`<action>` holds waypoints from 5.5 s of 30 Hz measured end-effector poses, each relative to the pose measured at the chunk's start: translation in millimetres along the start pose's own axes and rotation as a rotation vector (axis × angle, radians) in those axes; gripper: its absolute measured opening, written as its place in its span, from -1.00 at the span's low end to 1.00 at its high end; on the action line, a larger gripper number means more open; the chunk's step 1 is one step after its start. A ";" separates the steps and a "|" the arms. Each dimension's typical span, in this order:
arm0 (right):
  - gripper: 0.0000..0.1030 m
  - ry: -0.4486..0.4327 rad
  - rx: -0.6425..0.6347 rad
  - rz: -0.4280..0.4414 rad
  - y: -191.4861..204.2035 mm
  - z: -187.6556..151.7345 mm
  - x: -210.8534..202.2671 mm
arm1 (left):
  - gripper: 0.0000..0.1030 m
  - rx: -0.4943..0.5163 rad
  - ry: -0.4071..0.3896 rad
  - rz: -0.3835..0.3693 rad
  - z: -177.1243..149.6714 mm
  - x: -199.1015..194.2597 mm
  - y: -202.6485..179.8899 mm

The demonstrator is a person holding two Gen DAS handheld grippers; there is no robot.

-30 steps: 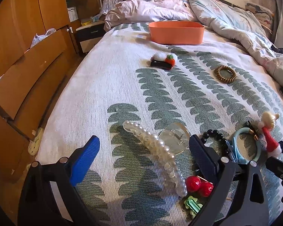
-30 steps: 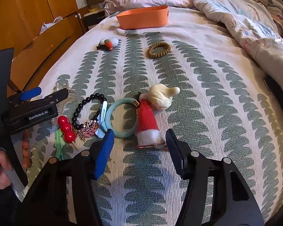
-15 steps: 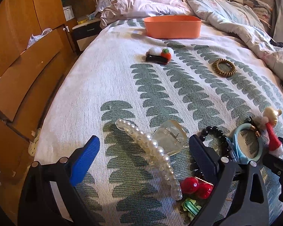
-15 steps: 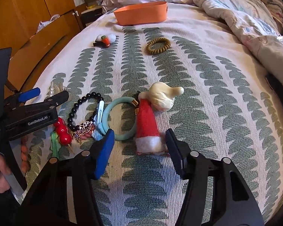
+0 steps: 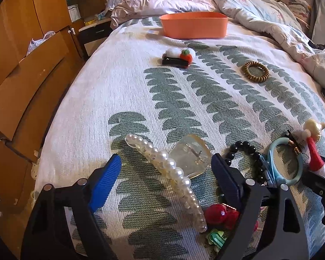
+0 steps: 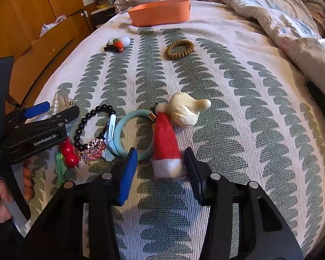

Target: Organize jewelry

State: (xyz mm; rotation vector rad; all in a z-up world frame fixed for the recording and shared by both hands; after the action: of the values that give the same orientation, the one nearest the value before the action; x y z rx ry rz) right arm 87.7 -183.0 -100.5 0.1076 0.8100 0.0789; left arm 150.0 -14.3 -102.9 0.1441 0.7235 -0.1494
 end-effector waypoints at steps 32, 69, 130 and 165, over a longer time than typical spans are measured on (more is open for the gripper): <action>-0.56 -0.006 0.039 0.031 -5.2 2.1 -5.7 | -0.08 -0.085 0.038 -0.058 -2.6 3.7 10.2; -0.57 -0.162 0.090 0.131 -10.1 25.9 -67.9 | -0.19 -0.133 -0.048 -0.080 18.5 -24.7 22.7; -0.57 -0.209 0.137 0.256 6.8 55.2 -112.9 | -0.19 -0.140 -0.119 -0.142 38.3 -66.7 28.6; -0.56 -0.079 0.019 0.102 -26.3 172.5 62.9 | -0.19 -0.099 -0.098 -0.125 131.4 55.7 12.5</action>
State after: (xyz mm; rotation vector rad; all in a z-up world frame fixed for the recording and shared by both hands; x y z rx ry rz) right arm 256.9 -213.4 -30.9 0.1688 0.7267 0.1621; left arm 278.5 -30.9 -41.8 -0.0030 0.6408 -0.2380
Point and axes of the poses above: each gripper's, at about its wrist camera, not at the fingertips, and x roughly the way its jaws point, y to its left, z to its top, the point moved 4 cm from there along x, roughly the way its jaws point, and after that the axes turned 11 degrees about -y, right-handed, at the moved point
